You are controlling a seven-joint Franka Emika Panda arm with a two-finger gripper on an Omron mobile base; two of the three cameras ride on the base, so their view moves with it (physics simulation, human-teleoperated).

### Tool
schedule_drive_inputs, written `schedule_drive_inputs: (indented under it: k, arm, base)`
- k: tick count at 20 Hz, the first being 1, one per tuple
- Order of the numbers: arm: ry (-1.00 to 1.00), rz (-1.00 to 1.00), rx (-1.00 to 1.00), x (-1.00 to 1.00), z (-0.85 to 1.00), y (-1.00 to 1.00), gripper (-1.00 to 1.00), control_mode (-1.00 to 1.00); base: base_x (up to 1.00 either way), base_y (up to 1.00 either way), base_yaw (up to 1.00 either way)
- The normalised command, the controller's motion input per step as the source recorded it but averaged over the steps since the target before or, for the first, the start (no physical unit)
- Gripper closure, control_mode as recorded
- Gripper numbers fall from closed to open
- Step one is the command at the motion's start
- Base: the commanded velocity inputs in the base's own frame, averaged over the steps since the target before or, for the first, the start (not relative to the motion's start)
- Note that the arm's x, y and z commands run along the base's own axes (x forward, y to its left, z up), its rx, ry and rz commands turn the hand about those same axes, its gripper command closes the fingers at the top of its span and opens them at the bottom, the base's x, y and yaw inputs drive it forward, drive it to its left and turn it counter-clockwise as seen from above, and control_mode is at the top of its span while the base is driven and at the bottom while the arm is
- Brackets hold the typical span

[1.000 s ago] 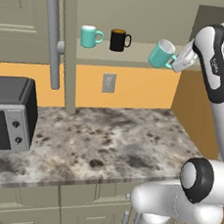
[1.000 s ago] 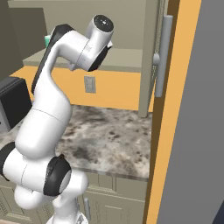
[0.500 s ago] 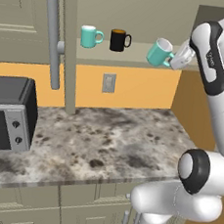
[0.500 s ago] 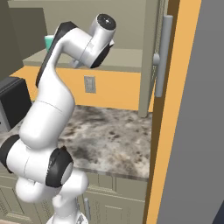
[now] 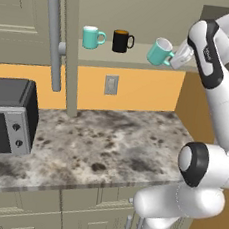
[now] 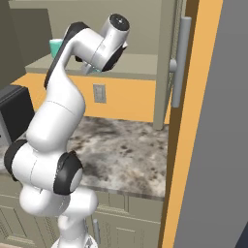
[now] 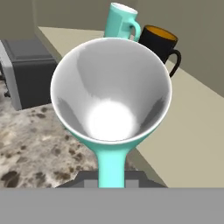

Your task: Pick the mug on the counter and place it in the cabinet with the handle facing the right, like the mugs already inside.

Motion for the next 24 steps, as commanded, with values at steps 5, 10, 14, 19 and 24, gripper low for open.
schedule_drive_inputs:
  k: [5, 10, 14, 19, 24]
  arm:
    - [0.0, 0.01, -0.03, 0.26, 0.0, 0.0, 1.0, -1.0]
    - [0.0, 0.01, -0.03, 0.27, 0.0, 0.0, 1.0, -1.0]
    - [0.0, 0.01, -0.02, 0.31, 0.0, 0.0, 1.0, -1.0]
    - [0.01, 0.01, 0.0, 0.27, 0.0, -0.01, 1.0, -1.0]
    - [0.02, 0.0, 0.0, 0.21, 0.0, -0.01, 1.0, -1.0]
  base:
    - [0.0, 0.0, 0.0]
    - [0.0, 0.0, 0.0]
    - [0.0, 0.0, 0.0]
    - [0.0, 0.0, 0.0]
    - [0.0, 0.0, 0.0]
